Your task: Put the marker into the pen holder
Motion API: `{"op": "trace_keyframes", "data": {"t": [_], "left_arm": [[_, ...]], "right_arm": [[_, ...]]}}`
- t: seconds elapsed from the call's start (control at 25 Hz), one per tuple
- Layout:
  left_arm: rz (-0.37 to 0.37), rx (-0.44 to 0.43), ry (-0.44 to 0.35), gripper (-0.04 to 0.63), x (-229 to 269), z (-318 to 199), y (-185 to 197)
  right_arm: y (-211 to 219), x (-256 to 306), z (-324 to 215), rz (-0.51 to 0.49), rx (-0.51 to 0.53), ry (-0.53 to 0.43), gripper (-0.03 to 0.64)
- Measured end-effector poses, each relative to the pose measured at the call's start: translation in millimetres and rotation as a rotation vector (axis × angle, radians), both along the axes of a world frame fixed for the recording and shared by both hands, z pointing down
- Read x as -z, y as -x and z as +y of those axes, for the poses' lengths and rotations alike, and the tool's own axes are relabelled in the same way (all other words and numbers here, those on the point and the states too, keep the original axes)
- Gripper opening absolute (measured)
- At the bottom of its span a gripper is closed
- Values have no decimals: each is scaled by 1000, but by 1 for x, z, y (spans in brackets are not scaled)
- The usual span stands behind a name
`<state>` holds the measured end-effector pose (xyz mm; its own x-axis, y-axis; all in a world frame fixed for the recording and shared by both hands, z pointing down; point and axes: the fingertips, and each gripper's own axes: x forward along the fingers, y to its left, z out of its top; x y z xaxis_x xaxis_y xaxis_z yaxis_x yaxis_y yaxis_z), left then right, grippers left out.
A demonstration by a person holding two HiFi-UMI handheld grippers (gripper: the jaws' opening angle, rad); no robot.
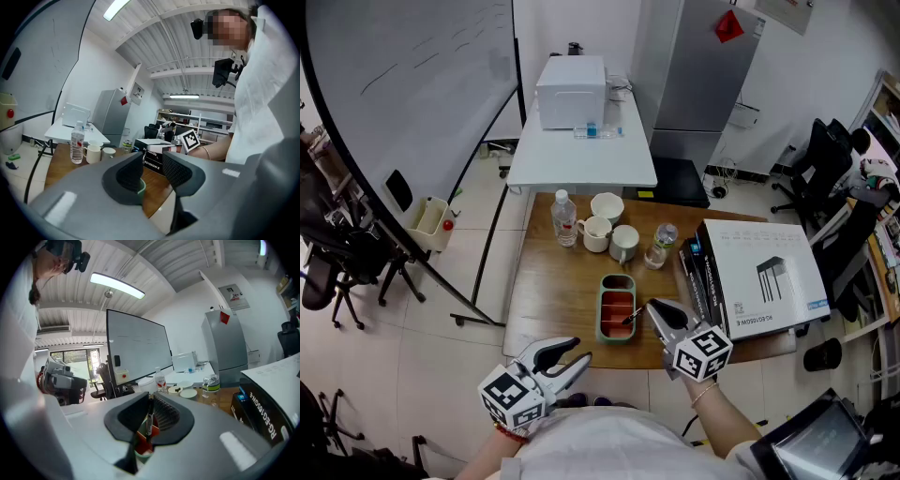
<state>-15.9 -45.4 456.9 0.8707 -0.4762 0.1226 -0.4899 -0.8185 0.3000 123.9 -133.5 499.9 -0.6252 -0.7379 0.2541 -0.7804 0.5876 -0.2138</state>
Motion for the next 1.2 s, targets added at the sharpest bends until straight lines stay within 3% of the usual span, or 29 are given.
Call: {"op": "trace_keyframes", "data": {"t": [0.4,0.68,0.88,1.2], "left_arm": [[-6,10,16,132,0,1,1],[-2,15,27,132,-2,3,2],[-6,24,30,132,-3,5,7],[0,18,42,132,-4,6,9]], "right_arm": [[21,10,-16,-27,29,-21,25],[31,-42,-20,-13,5,25,25],[33,-75,-14,51,-8,54,25],[17,-87,-5,93,-43,88,27]]}}
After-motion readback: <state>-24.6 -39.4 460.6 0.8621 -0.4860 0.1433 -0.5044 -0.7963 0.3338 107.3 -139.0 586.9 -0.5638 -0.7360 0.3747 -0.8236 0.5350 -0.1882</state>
